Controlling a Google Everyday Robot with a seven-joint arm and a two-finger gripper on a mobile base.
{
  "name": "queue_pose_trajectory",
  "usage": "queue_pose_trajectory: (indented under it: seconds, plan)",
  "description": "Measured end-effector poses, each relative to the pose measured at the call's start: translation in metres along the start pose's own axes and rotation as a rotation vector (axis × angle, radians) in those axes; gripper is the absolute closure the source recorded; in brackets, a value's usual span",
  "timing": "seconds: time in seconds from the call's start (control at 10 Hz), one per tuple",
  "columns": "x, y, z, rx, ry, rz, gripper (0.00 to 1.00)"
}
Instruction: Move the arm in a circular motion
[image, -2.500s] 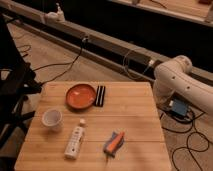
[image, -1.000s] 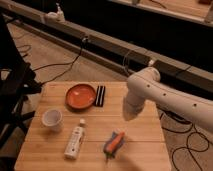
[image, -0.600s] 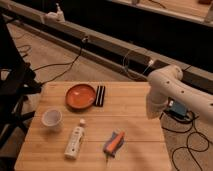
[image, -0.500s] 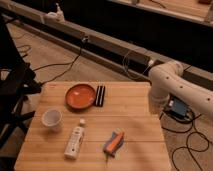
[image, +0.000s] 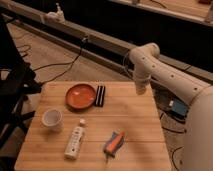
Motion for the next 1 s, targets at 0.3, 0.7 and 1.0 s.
queue_pose_trajectory:
  seconds: [0.3, 0.7, 1.0]
  plan:
    - [-0.085, -0.005, -0.003, -0.014, -0.097, -0.164, 1.00]
    - [-0.141, 0.063, -0.020, -0.016, -0.197, -0.368, 1.00]
    - [-0.106, 0.115, -0.022, -0.006, -0.211, -0.324, 1.00]
